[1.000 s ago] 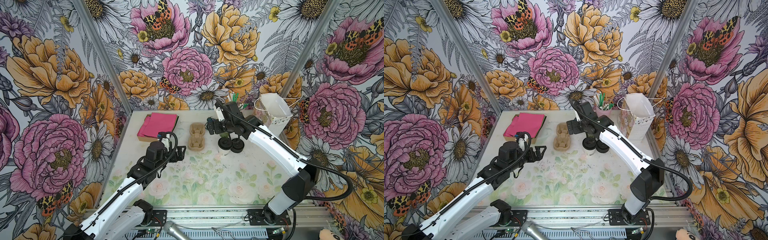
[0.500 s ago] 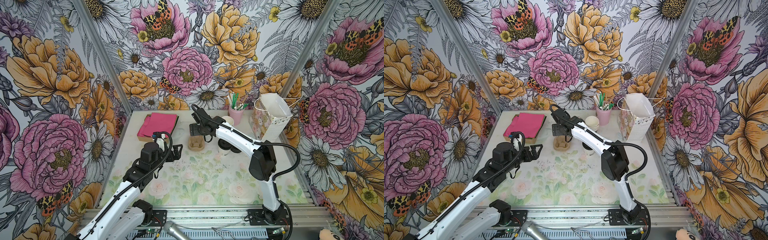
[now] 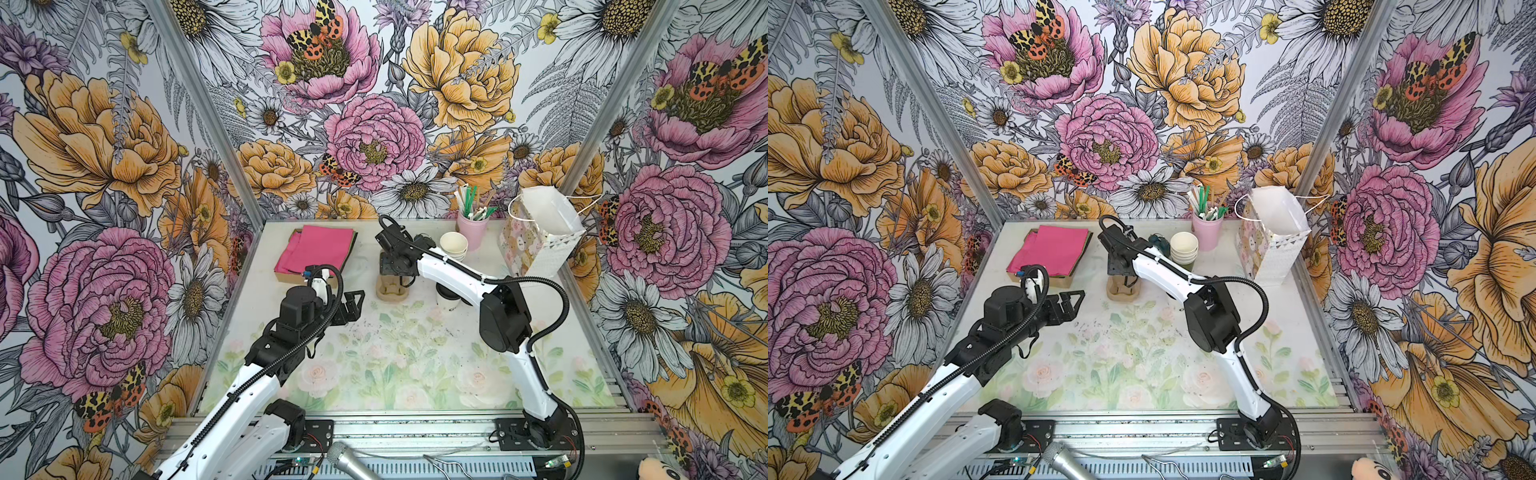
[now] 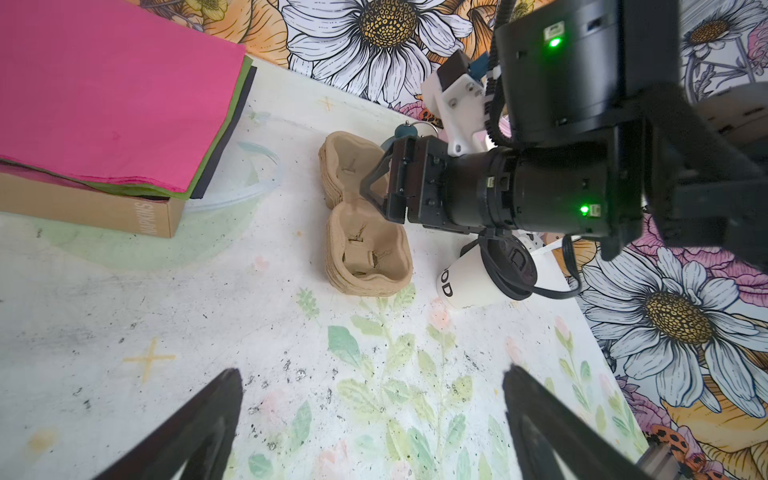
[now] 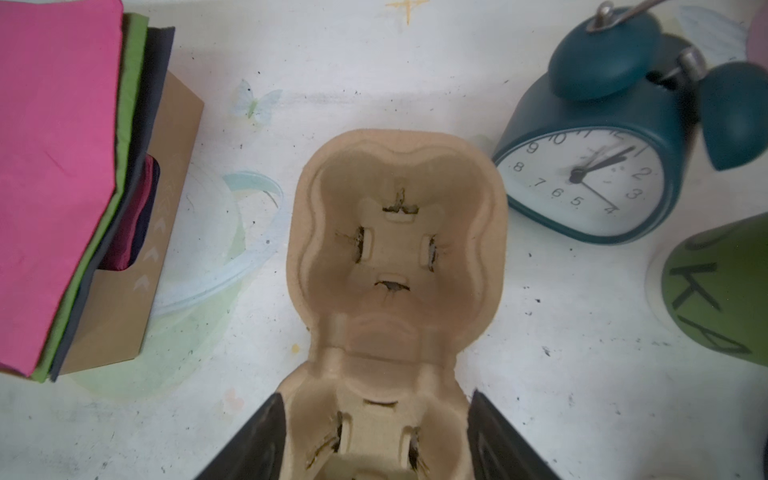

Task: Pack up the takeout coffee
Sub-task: 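Move right gripper over the stacked pulp cup carriers, then close right gripper on the top pulp carrier and lift it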

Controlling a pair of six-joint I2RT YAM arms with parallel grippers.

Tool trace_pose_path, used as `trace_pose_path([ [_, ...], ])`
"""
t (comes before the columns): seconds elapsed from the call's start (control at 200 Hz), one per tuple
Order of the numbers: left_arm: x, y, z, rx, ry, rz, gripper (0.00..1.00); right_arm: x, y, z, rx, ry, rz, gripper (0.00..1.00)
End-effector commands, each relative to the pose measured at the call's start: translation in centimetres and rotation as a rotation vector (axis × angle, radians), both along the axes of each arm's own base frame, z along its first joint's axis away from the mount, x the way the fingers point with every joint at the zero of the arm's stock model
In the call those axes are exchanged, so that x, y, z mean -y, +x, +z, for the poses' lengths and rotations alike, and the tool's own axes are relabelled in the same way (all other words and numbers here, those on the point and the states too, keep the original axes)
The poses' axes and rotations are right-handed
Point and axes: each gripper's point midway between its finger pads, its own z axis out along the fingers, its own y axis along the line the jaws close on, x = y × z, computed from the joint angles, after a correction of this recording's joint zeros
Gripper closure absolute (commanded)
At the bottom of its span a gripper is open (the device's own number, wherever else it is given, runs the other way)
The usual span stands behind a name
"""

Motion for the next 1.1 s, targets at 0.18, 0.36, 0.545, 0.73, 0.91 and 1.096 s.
trace_pose_path([
  [0.18,0.1,-0.2,0.0,0.010,-0.024,-0.009,0.01,-0.9,1.2,-1.9,0.010,-0.022,-0.011,0.37],
  [0.36,0.0,-0.3,0.0,0.017,-0.024,-0.009,0.01,-0.9,1.5,-2.6,0.011,-0.040,-0.013,0.44],
  [0.545,-0.1,-0.3,0.1,0.020,-0.025,-0.006,0.01,-0.9,1.7,-3.4,0.008,-0.052,-0.013,0.50],
  [0.73,0.0,-0.3,0.1,0.020,-0.025,-0.007,0.01,-0.8,1.8,-3.9,0.010,-0.066,-0.017,0.55],
  [0.91,-0.1,-0.3,0.1,0.019,-0.025,-0.006,0.01,-0.6,2.0,-4.1,0.016,-0.088,-0.015,0.59],
  [1.096,-0.1,-0.3,0.0,0.018,-0.025,-0.006,0.01,-0.7,1.9,-4.0,0.018,-0.089,-0.008,0.63],
])
